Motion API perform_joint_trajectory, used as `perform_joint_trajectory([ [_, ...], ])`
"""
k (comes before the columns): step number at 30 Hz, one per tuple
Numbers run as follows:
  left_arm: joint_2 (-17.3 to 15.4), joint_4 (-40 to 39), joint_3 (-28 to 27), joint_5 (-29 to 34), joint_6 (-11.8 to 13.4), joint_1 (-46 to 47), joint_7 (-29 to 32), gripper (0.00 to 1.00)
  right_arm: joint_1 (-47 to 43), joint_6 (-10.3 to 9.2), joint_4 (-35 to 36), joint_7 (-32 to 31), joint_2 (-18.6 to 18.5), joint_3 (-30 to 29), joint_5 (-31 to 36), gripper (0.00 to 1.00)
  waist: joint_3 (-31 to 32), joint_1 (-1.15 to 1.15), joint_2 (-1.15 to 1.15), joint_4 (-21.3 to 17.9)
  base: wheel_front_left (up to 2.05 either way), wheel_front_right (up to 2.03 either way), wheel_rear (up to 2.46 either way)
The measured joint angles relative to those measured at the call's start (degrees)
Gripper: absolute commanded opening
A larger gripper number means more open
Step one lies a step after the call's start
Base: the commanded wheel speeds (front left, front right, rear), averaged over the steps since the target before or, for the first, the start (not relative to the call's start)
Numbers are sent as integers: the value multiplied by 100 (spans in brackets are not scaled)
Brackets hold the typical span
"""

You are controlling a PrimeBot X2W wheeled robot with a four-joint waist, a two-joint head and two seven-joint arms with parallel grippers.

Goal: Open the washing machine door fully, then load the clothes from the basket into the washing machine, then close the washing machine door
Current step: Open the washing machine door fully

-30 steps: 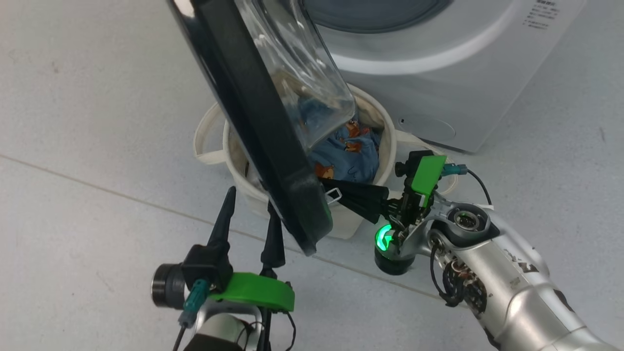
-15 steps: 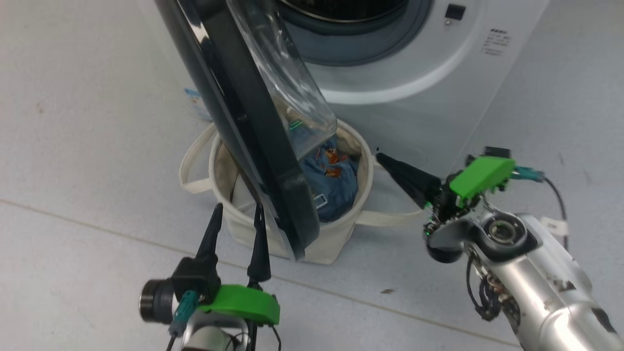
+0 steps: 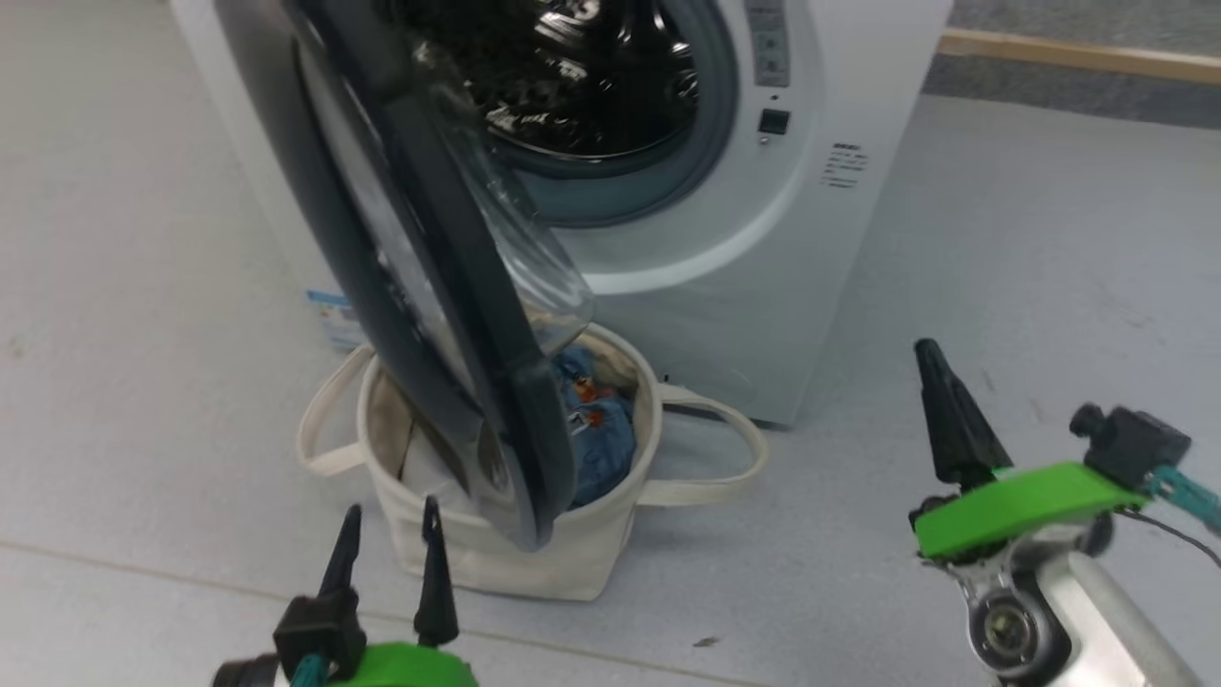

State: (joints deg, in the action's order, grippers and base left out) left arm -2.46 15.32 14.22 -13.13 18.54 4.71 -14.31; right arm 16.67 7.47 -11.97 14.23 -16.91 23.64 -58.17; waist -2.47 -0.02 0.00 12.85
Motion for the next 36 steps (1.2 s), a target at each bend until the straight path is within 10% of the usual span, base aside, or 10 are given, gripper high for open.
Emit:
perform_joint_trajectory([
  [6,-15,-15,-226,135,-101,-194,0,100,-900,1,739,5,655,-1156,3165,9,65,1,0,-430,0,0,0],
  [7,-14,-23,-234,145,-132,-193,0,100,-1044,1,839,5,750,-1215,3628,94,53,1,0,-488,0,0,0],
  [8,-13,-29,-243,145,-144,-193,0,100,-1182,1,891,5,860,-1263,3922,100,38,2,0,-539,0,0,0],
  [36,-12,-79,-428,199,-199,-193,0,100,-1794,1,983,5,1393,-1675,4849,100,-58,2,0,-745,0,0,0],
])
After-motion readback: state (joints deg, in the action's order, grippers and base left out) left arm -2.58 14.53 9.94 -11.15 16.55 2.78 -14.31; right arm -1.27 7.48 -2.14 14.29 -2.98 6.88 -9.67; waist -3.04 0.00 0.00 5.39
